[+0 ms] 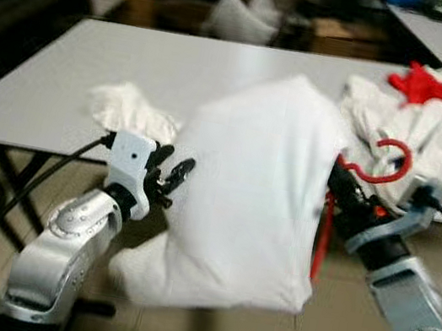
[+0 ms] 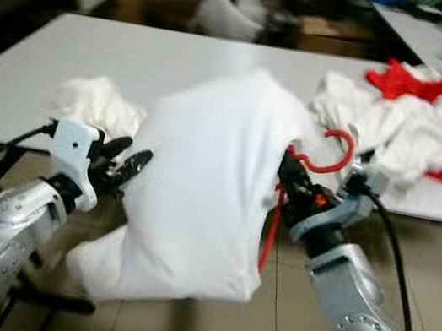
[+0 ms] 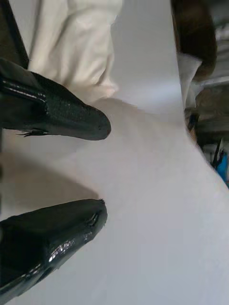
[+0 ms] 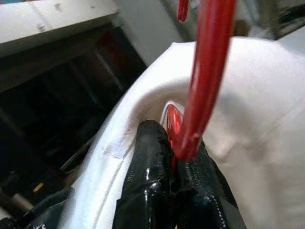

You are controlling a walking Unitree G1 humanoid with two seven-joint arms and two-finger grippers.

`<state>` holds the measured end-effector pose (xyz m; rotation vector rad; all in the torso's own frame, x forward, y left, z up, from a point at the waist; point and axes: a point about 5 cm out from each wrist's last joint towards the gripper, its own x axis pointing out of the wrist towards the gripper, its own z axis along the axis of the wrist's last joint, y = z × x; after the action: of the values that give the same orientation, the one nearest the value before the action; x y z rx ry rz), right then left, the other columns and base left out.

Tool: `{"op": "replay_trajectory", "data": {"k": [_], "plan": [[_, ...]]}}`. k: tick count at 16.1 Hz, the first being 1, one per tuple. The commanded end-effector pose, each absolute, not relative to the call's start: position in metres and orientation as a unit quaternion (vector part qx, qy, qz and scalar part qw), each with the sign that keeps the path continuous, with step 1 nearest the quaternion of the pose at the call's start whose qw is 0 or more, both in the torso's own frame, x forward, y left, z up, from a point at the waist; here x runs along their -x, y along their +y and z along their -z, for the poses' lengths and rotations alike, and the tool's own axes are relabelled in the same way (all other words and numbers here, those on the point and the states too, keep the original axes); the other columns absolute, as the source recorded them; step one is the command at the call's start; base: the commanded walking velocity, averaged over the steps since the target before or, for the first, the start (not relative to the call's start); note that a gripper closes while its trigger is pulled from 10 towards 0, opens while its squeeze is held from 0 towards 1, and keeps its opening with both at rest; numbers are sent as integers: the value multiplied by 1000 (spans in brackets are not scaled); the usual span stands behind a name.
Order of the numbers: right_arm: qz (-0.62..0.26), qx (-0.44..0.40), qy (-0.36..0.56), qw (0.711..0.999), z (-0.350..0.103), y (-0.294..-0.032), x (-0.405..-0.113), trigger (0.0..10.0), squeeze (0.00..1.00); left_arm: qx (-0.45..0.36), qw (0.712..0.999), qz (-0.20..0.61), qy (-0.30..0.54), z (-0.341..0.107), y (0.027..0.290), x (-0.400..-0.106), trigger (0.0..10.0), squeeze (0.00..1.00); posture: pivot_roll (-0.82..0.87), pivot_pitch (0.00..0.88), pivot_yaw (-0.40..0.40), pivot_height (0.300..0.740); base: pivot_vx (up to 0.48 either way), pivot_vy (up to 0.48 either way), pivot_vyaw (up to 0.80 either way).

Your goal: Hang hanger

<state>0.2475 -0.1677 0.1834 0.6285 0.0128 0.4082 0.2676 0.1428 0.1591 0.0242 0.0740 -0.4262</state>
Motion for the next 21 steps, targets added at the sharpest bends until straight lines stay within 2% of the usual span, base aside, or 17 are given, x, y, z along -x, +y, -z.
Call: {"op": "replay_trajectory", "data": {"k": [1, 4, 10, 21], "plan": [[-216, -314, -3, 924, -187, -164, -246, 10000, 0, -19, 978, 203, 40, -159, 148, -268, 10000, 0, -150, 0, 81, 740, 0, -480, 800], [-244, -322, 3, 915, -184, -164, -237, 10000, 0, -21, 978, 202, 43, -157, 150, -266, 10000, 0, -151, 0, 74, 740, 0, -480, 800], [-296, -277, 33, 914, -178, -155, -232, 10000, 0, -53, 978, 197, 45, -158, 158, -258, 10000, 0, -142, 0, 53, 740, 0, -476, 800], [-292, -256, 39, 921, -169, -144, -238, 10000, 0, -84, 978, 187, 39, -163, 164, -269, 10000, 0, -131, 0, 70, 740, 0, 0, 800]]}}
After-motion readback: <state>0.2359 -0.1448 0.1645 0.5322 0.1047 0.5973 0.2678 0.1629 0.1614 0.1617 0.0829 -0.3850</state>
